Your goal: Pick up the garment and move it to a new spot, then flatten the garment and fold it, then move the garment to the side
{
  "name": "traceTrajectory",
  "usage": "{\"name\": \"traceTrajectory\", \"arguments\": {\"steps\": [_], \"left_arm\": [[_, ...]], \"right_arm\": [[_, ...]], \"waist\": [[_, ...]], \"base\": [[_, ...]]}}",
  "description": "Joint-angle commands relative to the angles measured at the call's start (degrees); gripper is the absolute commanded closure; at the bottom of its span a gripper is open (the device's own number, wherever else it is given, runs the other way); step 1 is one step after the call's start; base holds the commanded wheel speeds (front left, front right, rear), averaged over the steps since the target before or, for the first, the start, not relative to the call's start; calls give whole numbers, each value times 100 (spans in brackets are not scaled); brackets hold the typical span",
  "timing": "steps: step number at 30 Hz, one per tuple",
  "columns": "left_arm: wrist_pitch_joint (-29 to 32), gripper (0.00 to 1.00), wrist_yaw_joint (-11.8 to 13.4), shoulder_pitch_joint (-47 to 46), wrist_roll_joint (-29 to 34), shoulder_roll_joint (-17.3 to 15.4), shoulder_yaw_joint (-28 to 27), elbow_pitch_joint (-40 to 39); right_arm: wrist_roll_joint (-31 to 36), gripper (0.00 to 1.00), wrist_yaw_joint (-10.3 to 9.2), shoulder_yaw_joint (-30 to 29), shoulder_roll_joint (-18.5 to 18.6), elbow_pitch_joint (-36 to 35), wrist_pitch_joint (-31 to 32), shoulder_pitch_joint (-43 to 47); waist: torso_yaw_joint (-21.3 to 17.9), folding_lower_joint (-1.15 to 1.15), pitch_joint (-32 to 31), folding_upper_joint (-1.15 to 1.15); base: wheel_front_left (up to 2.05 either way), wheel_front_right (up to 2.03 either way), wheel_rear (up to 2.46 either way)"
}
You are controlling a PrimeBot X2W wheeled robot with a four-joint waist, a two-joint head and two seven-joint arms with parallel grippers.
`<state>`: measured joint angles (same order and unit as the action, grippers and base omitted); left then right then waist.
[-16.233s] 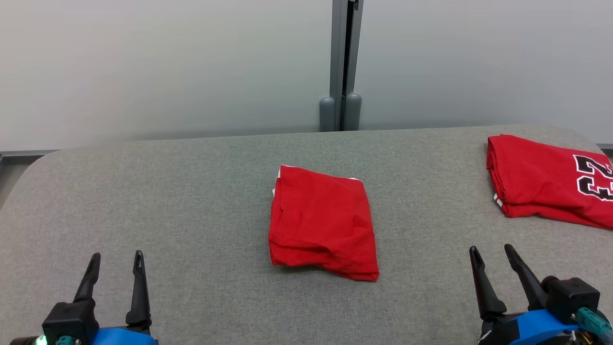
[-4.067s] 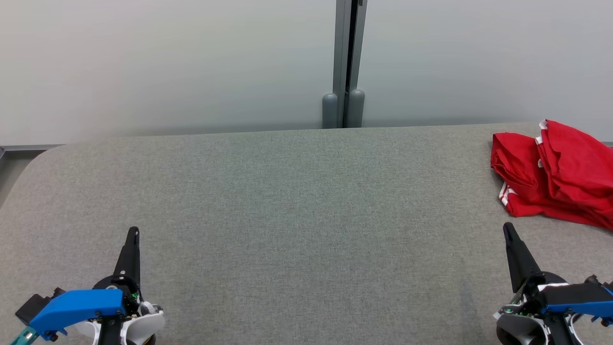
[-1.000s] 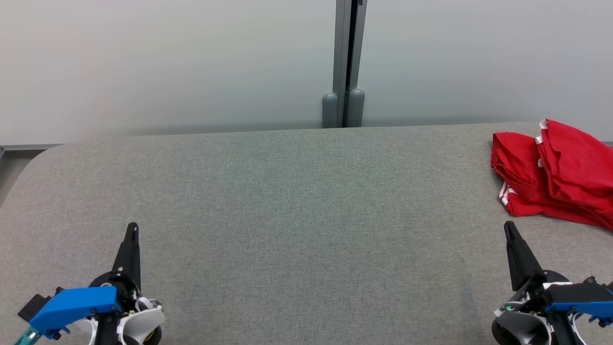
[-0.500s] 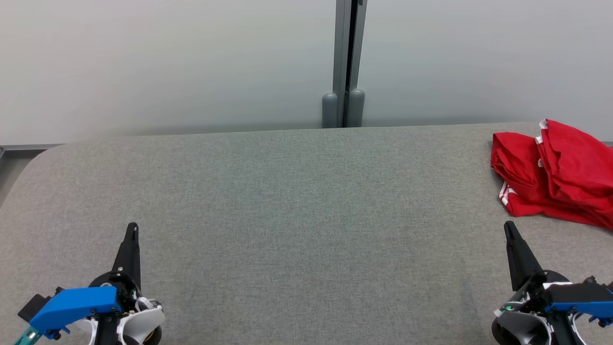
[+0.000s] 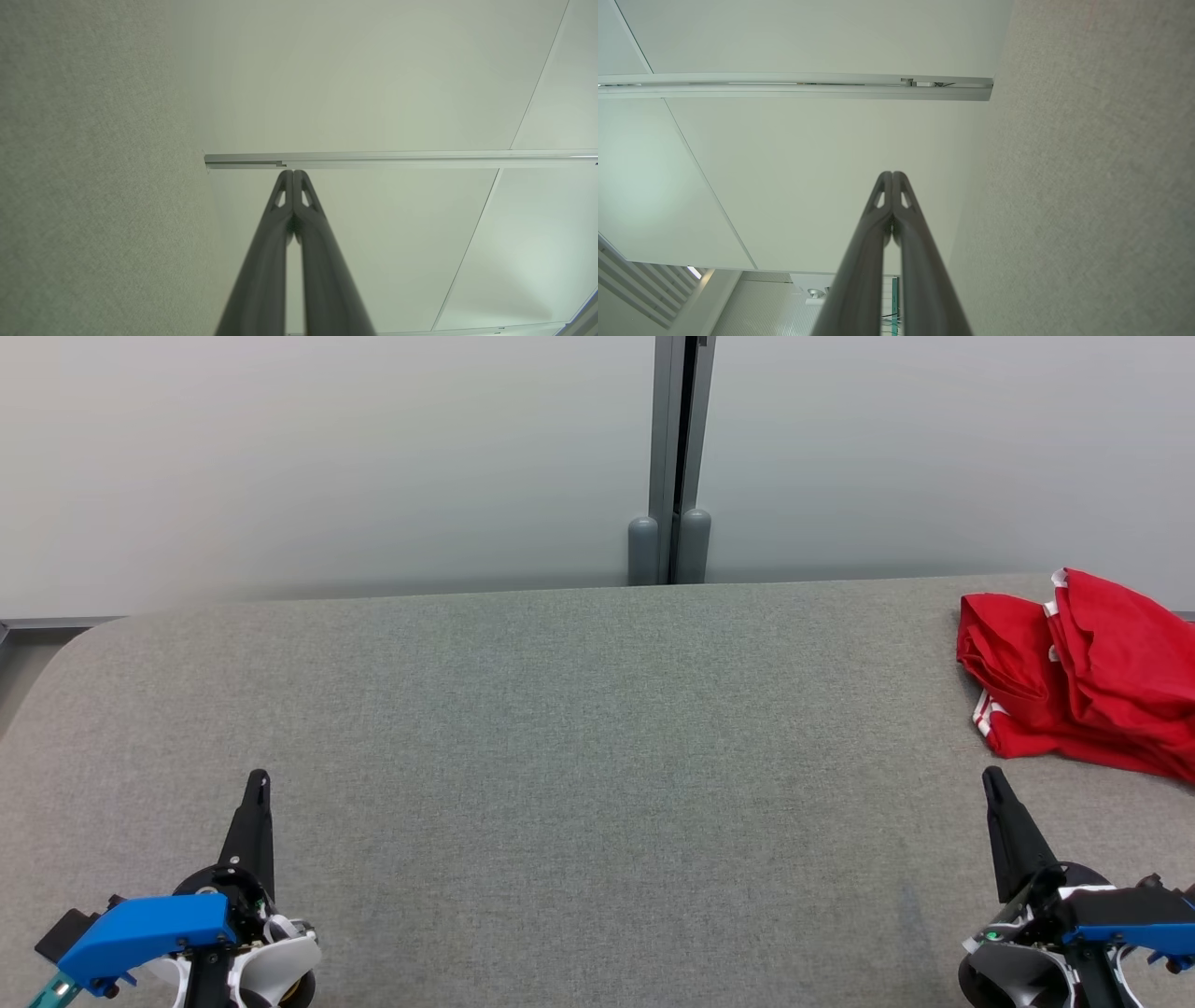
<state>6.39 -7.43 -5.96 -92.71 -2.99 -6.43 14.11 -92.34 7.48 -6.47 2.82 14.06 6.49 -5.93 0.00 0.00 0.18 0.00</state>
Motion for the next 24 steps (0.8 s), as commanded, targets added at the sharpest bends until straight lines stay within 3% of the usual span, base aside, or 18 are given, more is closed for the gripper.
{"name": "traceTrajectory", "arguments": {"steps": [1, 24], "left_arm": [[14, 100, -29, -60, 38, 12, -9, 2], [20, 100, -29, -61, 45, 17, -16, 2]], "right_arm": [[-16, 100, 2, -14, 11, 10, 13, -61], [-16, 100, 2, -14, 11, 9, 12, -61]], "waist": [[0, 0, 0, 0], [0, 0, 0, 0]], "base": [[0, 0, 0], [0, 0, 0]]}}
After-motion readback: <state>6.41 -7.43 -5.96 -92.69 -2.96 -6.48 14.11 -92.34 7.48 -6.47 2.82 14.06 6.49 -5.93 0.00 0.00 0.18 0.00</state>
